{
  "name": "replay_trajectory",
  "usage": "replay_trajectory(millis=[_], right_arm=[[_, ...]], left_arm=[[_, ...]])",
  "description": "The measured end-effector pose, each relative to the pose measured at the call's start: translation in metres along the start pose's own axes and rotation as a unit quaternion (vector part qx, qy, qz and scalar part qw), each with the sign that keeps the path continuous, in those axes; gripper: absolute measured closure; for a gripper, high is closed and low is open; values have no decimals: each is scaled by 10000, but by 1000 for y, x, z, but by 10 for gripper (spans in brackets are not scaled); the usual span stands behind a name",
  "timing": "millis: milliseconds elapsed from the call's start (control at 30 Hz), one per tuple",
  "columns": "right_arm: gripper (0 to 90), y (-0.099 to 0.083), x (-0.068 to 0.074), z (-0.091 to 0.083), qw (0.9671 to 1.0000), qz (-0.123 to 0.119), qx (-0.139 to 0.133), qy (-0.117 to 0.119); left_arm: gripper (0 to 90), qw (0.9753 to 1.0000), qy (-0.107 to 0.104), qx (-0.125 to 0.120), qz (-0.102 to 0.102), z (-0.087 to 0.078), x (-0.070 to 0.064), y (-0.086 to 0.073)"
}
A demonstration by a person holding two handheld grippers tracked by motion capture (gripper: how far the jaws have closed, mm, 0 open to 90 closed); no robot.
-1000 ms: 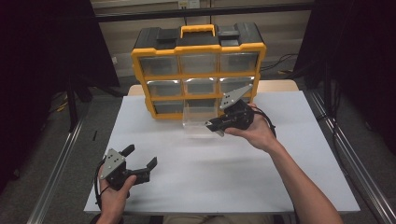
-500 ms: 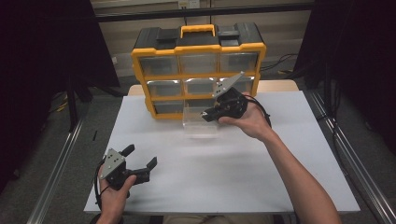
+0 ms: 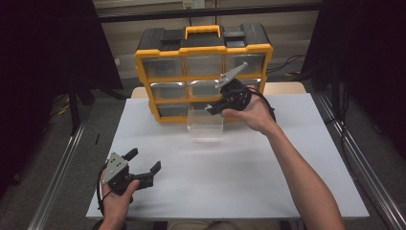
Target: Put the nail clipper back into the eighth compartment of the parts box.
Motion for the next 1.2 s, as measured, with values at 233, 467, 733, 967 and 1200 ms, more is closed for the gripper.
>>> replay_trajectory(millis=[233,467,733,967,1200], right_arm=[[781,10,-10,6,9998,72,203,-41],[780,14,-23,15,9980,318,539,-36],[780,19,-35,24,9963,498,692,-45],[780,24,-44,31,9930,734,924,11],[780,26,-51,38,9897,867,1143,24]], left_arm=[[37,10000,-28,-27,-13,-1,0,0],[37,10000,-19,-50,12,-1,0,1],[37,10000,-11,-27,-15,-1,0,1],[37,10000,-40,-42,-17,-1,0,1],[38,10000,-23,-44,-35,-2,0,1]])
Point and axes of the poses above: each handheld gripper's, and its own axes: z roughly forward along the jaws, y roughly out of its top, x roughly to its left, the point moved 3 cm from there along z, roughly forward along the jaws, and after that the axes turned 13 degrees about y, right-handed, at the moved point
